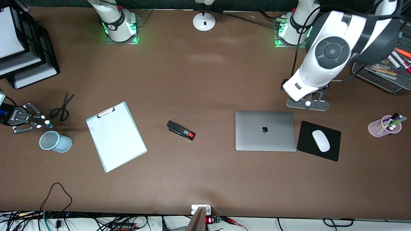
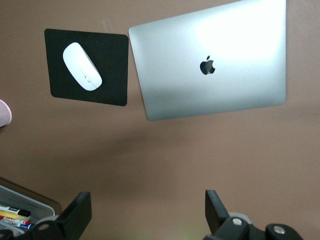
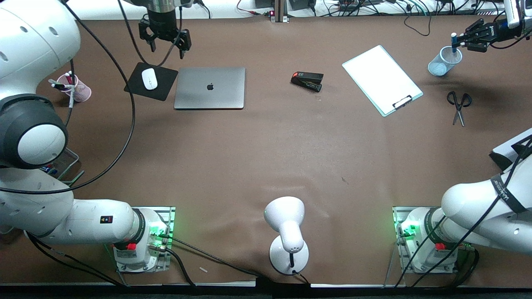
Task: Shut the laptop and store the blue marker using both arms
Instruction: 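Drop the marker into the blue cup while the left gripper withdraws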
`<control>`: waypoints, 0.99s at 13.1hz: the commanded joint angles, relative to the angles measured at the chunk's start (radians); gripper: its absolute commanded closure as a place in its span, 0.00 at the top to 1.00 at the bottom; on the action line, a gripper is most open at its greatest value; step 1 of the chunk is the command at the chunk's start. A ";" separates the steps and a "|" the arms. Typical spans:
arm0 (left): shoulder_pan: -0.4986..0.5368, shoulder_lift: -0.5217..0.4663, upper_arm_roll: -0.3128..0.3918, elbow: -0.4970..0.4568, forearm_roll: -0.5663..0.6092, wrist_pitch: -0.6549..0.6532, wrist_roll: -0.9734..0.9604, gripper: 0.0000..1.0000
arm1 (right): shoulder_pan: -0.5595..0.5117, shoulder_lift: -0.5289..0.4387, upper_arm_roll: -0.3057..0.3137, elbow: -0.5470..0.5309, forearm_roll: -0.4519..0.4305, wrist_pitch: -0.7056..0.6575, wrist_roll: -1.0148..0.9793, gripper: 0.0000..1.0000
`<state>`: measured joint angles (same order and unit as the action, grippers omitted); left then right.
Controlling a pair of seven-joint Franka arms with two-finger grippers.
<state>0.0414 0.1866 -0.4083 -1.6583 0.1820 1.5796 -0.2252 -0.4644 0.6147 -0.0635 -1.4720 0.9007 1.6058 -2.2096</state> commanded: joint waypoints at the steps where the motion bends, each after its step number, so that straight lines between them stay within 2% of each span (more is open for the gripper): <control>1: 0.072 -0.047 -0.006 -0.018 -0.070 -0.015 0.096 1.00 | -0.026 0.040 0.010 0.074 0.076 -0.017 -0.053 0.03; 3: 0.089 -0.070 -0.006 -0.023 -0.072 -0.016 0.104 1.00 | -0.052 0.101 0.013 0.133 0.086 -0.027 -0.059 0.03; 6: 0.126 -0.108 -0.006 -0.026 -0.073 -0.030 0.179 1.00 | -0.072 0.149 0.013 0.137 0.130 -0.026 -0.077 0.03; 8: 0.184 -0.111 -0.003 -0.028 -0.132 -0.026 0.252 1.00 | -0.073 0.169 0.013 0.141 0.149 -0.026 -0.084 0.03; 11: 0.169 -0.194 0.072 -0.096 -0.150 0.019 0.329 1.00 | -0.073 0.201 0.014 0.148 0.162 -0.024 -0.096 0.04; 13: 0.088 -0.216 0.184 -0.112 -0.150 0.026 0.346 1.00 | -0.074 0.224 0.014 0.154 0.164 -0.020 -0.101 0.05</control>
<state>0.1957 0.0410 -0.3140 -1.7052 0.0573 1.5752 0.0838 -0.5240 0.7992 -0.0598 -1.3598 1.0413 1.6035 -2.2948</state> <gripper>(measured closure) 0.000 0.824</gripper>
